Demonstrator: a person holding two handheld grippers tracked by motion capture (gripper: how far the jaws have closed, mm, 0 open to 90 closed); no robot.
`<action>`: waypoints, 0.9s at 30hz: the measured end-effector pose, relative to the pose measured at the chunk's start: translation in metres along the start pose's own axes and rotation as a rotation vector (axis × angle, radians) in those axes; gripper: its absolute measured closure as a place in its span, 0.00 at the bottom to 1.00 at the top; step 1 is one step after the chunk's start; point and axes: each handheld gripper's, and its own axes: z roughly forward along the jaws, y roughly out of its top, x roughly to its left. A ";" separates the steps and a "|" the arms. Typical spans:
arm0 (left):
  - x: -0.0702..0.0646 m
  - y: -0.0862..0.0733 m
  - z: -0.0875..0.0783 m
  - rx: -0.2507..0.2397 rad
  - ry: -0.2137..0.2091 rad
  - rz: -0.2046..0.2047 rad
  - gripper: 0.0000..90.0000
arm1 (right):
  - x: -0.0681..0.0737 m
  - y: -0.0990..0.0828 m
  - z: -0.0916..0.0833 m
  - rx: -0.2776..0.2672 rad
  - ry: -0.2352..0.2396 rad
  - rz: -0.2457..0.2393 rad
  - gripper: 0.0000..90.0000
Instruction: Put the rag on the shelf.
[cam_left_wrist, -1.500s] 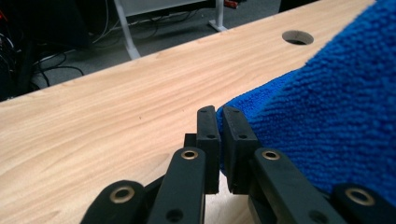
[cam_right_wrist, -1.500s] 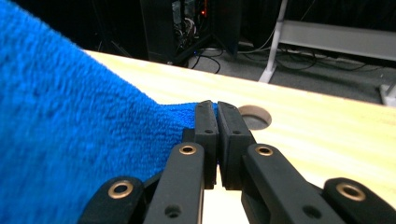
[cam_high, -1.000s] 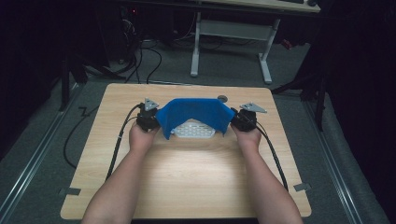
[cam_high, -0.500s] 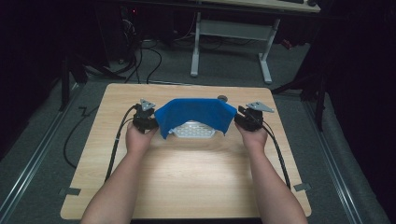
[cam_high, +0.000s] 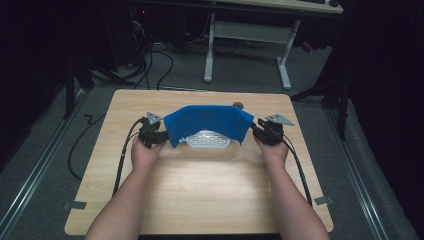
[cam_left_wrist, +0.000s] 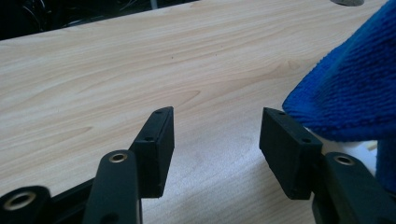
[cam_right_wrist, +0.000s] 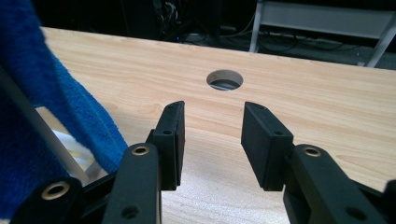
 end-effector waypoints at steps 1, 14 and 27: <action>0.000 -0.001 0.000 0.002 0.000 0.000 0.51 | -0.001 -0.002 -0.001 0.004 -0.007 0.005 0.67; -0.003 -0.019 -0.009 0.010 -0.004 0.003 0.53 | -0.007 -0.012 -0.014 0.006 -0.027 -0.012 0.66; -0.025 -0.061 -0.075 0.007 -0.040 0.037 0.54 | 0.013 -0.050 -0.076 0.010 -0.013 -0.066 0.61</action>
